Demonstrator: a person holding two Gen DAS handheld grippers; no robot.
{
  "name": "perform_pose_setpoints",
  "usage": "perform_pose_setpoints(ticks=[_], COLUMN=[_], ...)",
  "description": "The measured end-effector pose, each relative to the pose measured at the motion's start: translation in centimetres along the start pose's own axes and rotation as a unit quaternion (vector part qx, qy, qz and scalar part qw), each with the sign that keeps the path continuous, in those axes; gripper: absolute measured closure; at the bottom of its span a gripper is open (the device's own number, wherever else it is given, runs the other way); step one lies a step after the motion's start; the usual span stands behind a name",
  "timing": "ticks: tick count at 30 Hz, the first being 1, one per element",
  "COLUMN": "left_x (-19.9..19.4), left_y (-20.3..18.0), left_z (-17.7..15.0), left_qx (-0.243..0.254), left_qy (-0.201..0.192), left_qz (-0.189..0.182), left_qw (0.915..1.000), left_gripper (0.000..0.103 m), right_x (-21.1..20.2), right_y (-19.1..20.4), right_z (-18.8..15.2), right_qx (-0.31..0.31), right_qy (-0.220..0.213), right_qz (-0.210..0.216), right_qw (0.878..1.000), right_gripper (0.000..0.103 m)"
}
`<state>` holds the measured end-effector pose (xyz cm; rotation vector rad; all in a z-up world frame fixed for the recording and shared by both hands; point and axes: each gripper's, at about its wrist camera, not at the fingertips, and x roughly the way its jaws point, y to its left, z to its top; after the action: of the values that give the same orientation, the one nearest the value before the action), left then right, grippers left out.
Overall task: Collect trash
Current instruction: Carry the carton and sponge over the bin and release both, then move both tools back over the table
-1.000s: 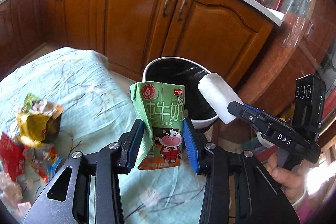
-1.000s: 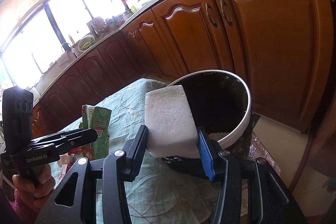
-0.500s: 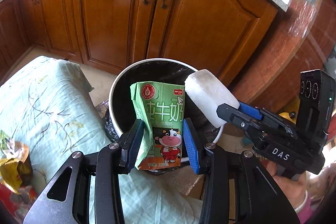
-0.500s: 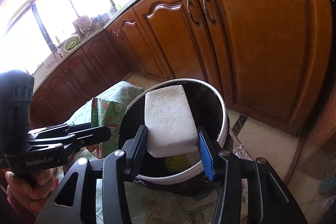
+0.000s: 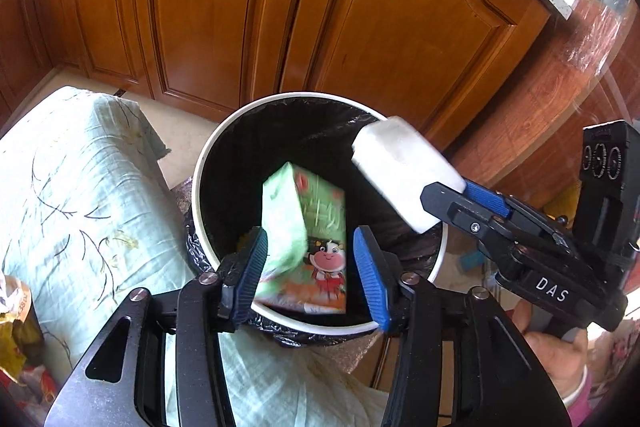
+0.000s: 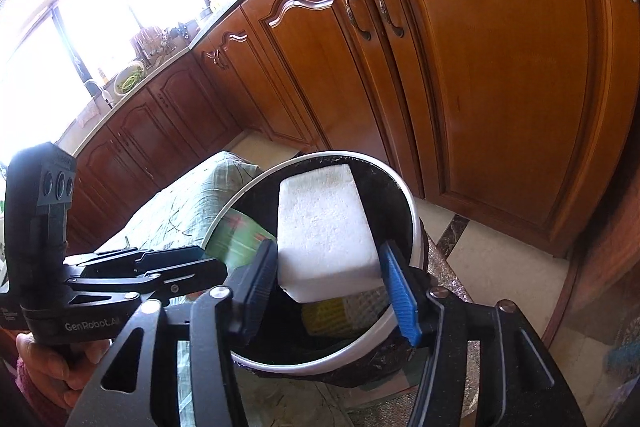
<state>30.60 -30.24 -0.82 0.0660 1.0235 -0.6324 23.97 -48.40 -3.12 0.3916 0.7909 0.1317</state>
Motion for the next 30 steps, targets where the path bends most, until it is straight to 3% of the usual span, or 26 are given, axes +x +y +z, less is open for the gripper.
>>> perform_pose_setpoints(ticks=[2, 8, 12, 14, 30], left_x=[-0.6, -3.6, -5.7, -6.8, -14.8], left_y=[0.3, 1.7, 2.9, 3.6, 10.6], left_z=[-0.4, -2.9, -5.7, -7.4, -17.5], left_qx=[-0.005, -0.037, -0.069, -0.083, -0.165], left_qy=[-0.008, -0.046, -0.069, -0.08, -0.116], left_qz=[0.002, -0.002, 0.006, 0.012, 0.077], left_qw=[1.0, 0.9983, 0.9952, 0.9933, 0.9763], left_gripper=[0.046, 0.046, 0.042, 0.041, 0.041], right_x=[-0.1, -1.2, -1.7, -1.9, -1.5], right_y=[0.0, 0.6, 1.7, 2.4, 11.4], right_z=[-0.2, -1.8, -3.5, -4.4, -8.8], right_qx=[0.006, 0.02, 0.033, 0.039, -0.003], right_qy=[-0.002, -0.01, -0.016, -0.015, 0.026], right_qz=[0.001, 0.017, 0.044, 0.055, 0.128], right_qw=[1.0, 1.0, 0.998, 0.998, 0.991], right_gripper=[0.04, 0.038, 0.016, 0.012, 0.011])
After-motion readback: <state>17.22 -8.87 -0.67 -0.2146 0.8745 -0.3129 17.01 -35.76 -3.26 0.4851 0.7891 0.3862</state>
